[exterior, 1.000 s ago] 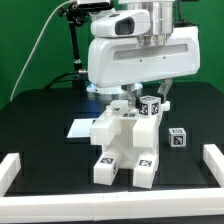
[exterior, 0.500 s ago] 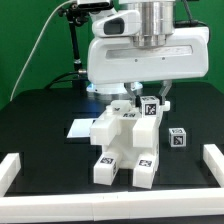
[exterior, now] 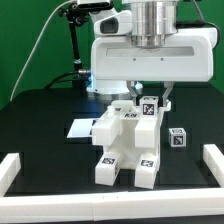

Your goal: Assemble chair

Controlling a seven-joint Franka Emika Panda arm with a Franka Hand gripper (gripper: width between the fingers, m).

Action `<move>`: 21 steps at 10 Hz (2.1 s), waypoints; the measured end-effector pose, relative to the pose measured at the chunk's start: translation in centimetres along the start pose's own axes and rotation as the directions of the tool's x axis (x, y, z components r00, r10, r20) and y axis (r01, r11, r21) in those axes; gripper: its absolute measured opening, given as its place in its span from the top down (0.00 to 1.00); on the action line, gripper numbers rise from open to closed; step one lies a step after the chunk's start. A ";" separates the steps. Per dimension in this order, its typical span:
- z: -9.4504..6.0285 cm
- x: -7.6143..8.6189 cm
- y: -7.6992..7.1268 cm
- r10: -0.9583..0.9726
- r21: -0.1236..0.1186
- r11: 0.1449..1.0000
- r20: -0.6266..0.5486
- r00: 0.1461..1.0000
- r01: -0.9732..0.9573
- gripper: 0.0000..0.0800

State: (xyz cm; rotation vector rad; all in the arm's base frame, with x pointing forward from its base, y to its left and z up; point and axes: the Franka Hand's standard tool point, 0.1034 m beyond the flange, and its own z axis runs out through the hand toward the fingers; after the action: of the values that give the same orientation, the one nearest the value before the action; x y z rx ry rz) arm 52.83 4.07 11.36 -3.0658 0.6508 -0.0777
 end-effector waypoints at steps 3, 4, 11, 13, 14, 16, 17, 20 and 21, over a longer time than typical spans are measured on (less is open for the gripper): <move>0.0 0.0 0.0 0.224 0.023 0.974 0.014 0.974 -0.225 0.64; 0.0 0.0 0.0 0.204 0.023 0.979 0.014 0.979 -0.204 0.64; -0.2 0.3 0.1 -0.475 0.025 0.879 -0.010 0.880 0.475 0.19; -0.2 0.4 0.2 -0.596 0.018 0.803 -0.012 0.803 0.596 0.19; -0.1 0.7 0.2 -0.782 -0.012 0.624 -0.015 0.623 0.782 0.19; 0.2 0.9 0.9 -0.931 -0.019 0.365 0.005 0.366 0.931 0.19; 0.2 0.9 0.9 -0.917 -0.019 0.399 0.003 0.399 0.917 0.22; 0.2 0.9 0.9 -0.871 -0.018 0.492 0.001 0.492 0.871 0.44; 0.2 0.9 0.9 -0.842 -0.018 0.539 0.000 0.539 0.842 0.65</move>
Offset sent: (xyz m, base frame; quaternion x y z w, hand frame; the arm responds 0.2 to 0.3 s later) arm 0.0000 0.0000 0.0000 0.0000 0.0000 0.0000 1.0000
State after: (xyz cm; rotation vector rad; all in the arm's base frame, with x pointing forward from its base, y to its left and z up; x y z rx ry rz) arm 53.31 2.83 11.16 -3.0422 -0.9117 -0.0821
